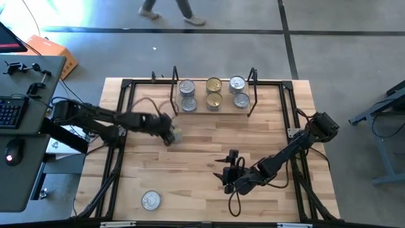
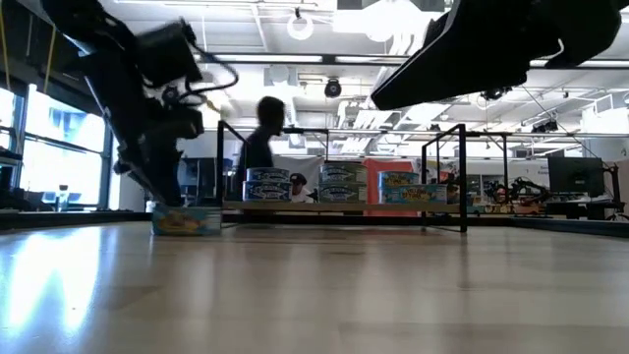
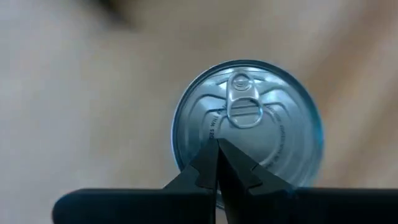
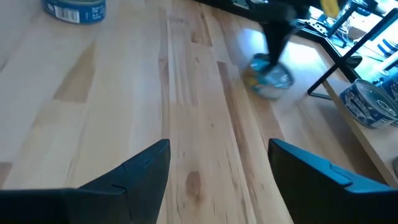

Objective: Stack canned seafood by type on shelf
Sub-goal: Stack the yellow and blue tuna can on top of the yellow and blue tuna can on the shelf

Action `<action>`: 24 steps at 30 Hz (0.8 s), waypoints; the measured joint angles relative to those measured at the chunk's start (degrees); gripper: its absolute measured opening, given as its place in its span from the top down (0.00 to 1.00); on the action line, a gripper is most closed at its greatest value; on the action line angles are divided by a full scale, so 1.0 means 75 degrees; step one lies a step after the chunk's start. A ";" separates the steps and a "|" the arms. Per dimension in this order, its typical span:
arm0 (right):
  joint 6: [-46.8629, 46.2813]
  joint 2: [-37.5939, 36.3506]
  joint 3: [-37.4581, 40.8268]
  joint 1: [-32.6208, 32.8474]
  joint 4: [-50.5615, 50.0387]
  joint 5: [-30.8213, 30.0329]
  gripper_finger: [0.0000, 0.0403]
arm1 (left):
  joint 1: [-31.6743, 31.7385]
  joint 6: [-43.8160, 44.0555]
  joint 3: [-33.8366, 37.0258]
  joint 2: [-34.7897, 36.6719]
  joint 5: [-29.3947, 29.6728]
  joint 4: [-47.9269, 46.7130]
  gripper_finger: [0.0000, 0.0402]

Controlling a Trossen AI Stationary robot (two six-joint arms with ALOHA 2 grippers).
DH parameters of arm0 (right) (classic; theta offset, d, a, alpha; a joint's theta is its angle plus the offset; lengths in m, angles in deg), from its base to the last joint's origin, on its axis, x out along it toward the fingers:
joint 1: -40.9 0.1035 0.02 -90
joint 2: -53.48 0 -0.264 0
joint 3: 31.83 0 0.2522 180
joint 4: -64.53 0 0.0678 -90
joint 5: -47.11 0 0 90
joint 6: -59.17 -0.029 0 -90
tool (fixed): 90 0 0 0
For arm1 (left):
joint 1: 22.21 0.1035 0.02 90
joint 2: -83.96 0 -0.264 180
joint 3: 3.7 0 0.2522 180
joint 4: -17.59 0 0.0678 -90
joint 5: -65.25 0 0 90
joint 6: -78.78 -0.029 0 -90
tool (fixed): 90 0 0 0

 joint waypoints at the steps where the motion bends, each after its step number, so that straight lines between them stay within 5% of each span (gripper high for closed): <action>1: -0.0001 0.0000 0.0000 0.0000 -0.0031 -0.0003 0.35 | -0.0360 0.0153 0.0011 -0.0033 -0.0133 0.0443 1.00; 7: -0.0042 0.0000 0.0000 -0.0246 -0.0039 -0.0110 0.35 | -0.2189 0.0252 0.0014 -0.0745 0.0829 0.4427 1.00; 13: -0.0813 0.0000 0.0000 -0.0824 0.0026 0.0278 0.35 | -0.3382 -0.3707 -0.0068 -0.1605 0.0944 0.7985 1.00; 16: -0.0797 0.0000 0.0000 -0.0844 0.0087 0.0535 0.35 | -0.3938 -0.5198 -0.0266 -0.1852 0.0877 0.7662 0.95; 24: 0.0528 0.0000 0.0000 -0.0501 0.2294 0.0629 0.35 | -0.4735 -0.5550 -0.1162 -0.2773 0.2070 0.5018 0.71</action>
